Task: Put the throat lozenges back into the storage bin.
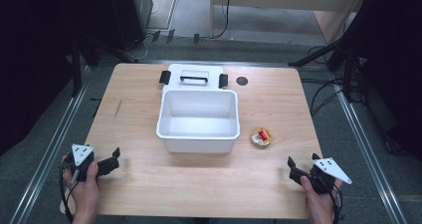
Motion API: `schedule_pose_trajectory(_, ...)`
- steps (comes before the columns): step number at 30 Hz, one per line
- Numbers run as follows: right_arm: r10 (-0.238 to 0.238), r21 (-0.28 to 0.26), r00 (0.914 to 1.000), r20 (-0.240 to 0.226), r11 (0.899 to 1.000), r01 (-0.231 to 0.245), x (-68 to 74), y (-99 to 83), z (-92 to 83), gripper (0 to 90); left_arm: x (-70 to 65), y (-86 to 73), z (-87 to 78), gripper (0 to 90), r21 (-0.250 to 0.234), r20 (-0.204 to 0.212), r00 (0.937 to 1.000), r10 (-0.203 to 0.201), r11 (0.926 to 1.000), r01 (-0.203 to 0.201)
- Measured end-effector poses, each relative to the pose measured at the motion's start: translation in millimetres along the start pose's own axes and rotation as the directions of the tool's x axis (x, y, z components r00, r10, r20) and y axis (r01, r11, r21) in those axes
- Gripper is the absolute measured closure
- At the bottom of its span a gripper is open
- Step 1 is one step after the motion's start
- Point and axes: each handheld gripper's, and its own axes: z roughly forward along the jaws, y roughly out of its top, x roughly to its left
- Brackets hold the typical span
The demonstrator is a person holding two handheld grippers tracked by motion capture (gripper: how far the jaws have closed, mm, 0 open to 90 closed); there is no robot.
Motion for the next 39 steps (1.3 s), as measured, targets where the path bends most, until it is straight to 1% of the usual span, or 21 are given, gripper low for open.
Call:
schedule_pose_trajectory(3,-0.002,0.002,1.0,-0.003,1.0,0.002,0.2,0.0,0.0,13.3,0.7,-0.4,-0.5,0.0,-0.006,-0.001,1.0,-0.007,1.0,0.007)
schedule_pose_trajectory(7,-0.009,0.0,0.9999,-0.006,1.0,0.009,0.3,-0.2,-0.3,13.3,-1.2,-1.2,-2.4,0.0,-0.027,-0.008,1.0,0.001,0.9996,-0.001)
schedule_pose_trajectory(11,0.015,0.022,0.9988,-0.046,1.0,-0.014,-2.7,1.2,0.0,13.3,-1.4,-1.7,-3.1,0.0,-0.043,-0.001,1.0,0.004,0.9991,-0.004)
schedule_pose_trajectory(14,0.006,0.03,0.9986,-0.052,1.0,-0.004,-2.8,3.3,-0.5,13.4,-1.2,-2.0,-4.1,0.0,-0.05,-0.002,1.0,0.001,0.9988,-0.001)
schedule_pose_trajectory(15,0.008,0.037,0.9982,-0.059,0.999,-0.006,-2.2,4.2,-0.8,13.4,-1.1,-2.1,-4.3,0.0,-0.052,-0.002,1.0,0.0,0.9987,-0.001)
schedule_pose_trajectory(16,0.009,0.042,0.997,-0.077,0.999,-0.006,-1.4,5.4,-0.8,13.4,-1.4,-2.2,-4.5,0.0,-0.054,-0.003,1.0,0.001,0.9986,-0.002)
schedule_pose_trajectory(18,-0.037,0.066,0.9972,-0.065,0.997,0.041,2.2,8.5,-1.0,13.4,-2.1,-2.3,-4.3,0.0,-0.053,-0.006,1.0,0.006,0.9986,-0.007)
schedule_pose_trajectory(20,-0.082,0.086,0.9946,-0.064,0.992,0.087,6.9,14.0,-3.4,13.3,-3.2,-2.2,-4.1,0.0,-0.055,-0.009,0.9998,0.017,0.9983,-0.018)
schedule_pose_trajectory(23,-0.087,0.113,0.9932,-0.077,0.989,0.096,8.9,21.5,-4.4,13.4,-4.4,-2.2,-4.3,0.0,-0.053,-0.008,0.9995,0.032,0.9981,-0.032)
schedule_pose_trajectory(25,-0.095,0.143,0.9911,-0.093,0.984,0.108,9.9,28.1,-5.0,13.4,-5.1,-2.1,-4.3,0.0,-0.052,-0.01,0.9992,0.039,0.9979,-0.039)
schedule_pose_trajectory(28,-0.131,0.188,0.9815,-0.139,0.97,0.156,11.7,40.2,-6.3,14.1,-6.1,-2.1,-4.2,0.0,-0.053,-0.012,0.9986,0.051,0.9973,-0.051)
schedule_pose_trajectory(30,-0.161,0.234,0.9718,-0.172,0.952,0.199,14.3,48.5,-6.2,14.2,-6.7,-2.3,-4.4,0.0,-0.054,-0.016,0.9983,0.056,0.9969,-0.056)
schedule_pose_trajectory(31,-0.181,0.253,0.964,-0.195,0.94,0.228,15.6,52.7,-5.8,14.3,-6.8,-2.3,-4.4,0.0,-0.055,-0.015,0.9983,0.055,0.9969,-0.056)
schedule_pose_trajectory(32,-0.207,0.285,0.9531,-0.22,0.921,0.266,18.2,57.5,-4.9,14.4,-6.7,-2.4,-4.3,0.0,-0.057,-0.015,0.9984,0.054,0.9969,-0.055)
schedule_pose_trajectory(33,-0.233,0.312,0.9448,-0.23,0.902,0.298,20.6,61.1,-3.8,15.0,-6.5,-2.4,-4.4,0.0,-0.059,-0.014,0.9985,0.053,0.9968,-0.054)
schedule_pose_trajectory(34,-0.261,0.333,0.9325,-0.249,0.881,0.336,22.5,64.4,-2.5,14.8,-6.3,-2.5,-4.5,0.0,-0.059,-0.012,0.9986,0.052,0.9969,-0.053)
schedule_pose_trajectory(35,-0.284,0.349,0.9225,-0.262,0.863,0.364,24.4,67.5,-1.2,14.8,-6.1,-2.5,-4.6,0.0,-0.059,-0.009,0.9986,0.052,0.9969,-0.052)
schedule_pose_trajectory(36,-0.304,0.364,0.9145,-0.267,0.847,0.388,26.0,70.5,0.5,15.4,-6.0,-2.5,-4.6,0.0,-0.059,-0.009,0.9986,0.052,0.9969,-0.052)
schedule_pose_trajectory(37,-0.312,0.377,0.9092,-0.275,0.835,0.401,26.8,72.6,2.3,15.8,-6.0,-2.5,-4.6,0.0,-0.059,-0.008,0.9986,0.052,0.9969,-0.052)
schedule_pose_trajectory(38,-0.32,0.406,0.9032,-0.286,0.814,0.417,28.1,76.4,6.9,15.4,-6.1,-2.5,-4.6,0.0,-0.059,-0.009,0.9986,0.052,0.9968,-0.053)
schedule_pose_trajectory(39,-0.326,0.418,0.9005,-0.287,0.803,0.424,28.6,78.2,9.3,15.5,-6.3,-2.5,-4.5,0.0,-0.059,-0.011,0.9985,0.053,0.9968,-0.054)
